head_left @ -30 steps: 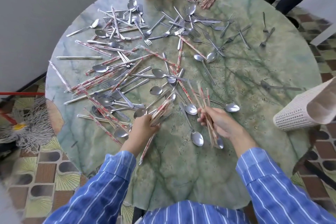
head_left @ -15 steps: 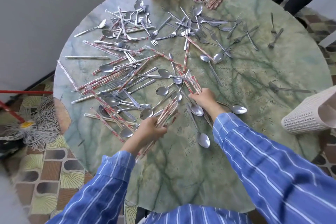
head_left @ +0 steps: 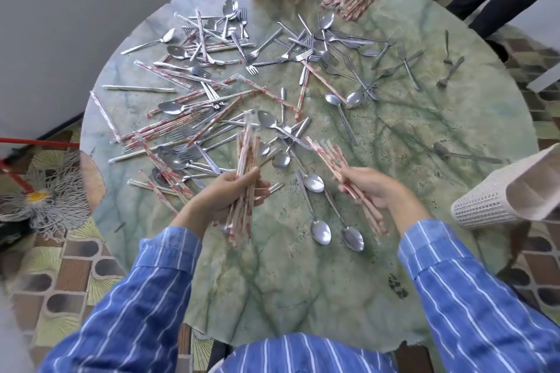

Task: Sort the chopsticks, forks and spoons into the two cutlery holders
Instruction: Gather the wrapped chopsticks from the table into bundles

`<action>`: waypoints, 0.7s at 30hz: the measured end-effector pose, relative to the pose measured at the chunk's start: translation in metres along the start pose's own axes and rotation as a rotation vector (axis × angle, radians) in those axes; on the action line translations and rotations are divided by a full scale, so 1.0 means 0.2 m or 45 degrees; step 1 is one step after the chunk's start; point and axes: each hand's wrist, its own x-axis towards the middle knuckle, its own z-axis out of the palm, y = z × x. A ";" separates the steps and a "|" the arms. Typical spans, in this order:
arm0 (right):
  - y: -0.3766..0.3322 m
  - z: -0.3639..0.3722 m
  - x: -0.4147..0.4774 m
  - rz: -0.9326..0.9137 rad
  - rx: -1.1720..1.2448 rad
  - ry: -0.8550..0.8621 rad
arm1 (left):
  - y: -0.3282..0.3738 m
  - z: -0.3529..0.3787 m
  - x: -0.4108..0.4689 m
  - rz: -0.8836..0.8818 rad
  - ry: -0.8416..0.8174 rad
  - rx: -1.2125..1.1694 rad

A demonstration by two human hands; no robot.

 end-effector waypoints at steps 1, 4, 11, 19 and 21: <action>0.03 -0.01 -0.04 0.021 0.069 -0.023 | 0.00 0.02 0.00 0.026 0.014 -0.094; 0.12 -0.04 -0.12 0.073 0.252 -0.112 | -0.01 0.08 0.00 0.079 0.011 -0.256; 0.23 -0.06 -0.20 -0.078 0.578 -0.245 | -0.09 0.19 0.03 0.218 0.132 -0.113; 0.16 0.05 -0.18 -0.187 0.477 -0.191 | -0.11 0.09 -0.04 0.301 0.385 0.008; 0.12 0.10 -0.16 -0.214 0.451 -0.210 | -0.10 -0.02 -0.05 0.359 0.513 0.075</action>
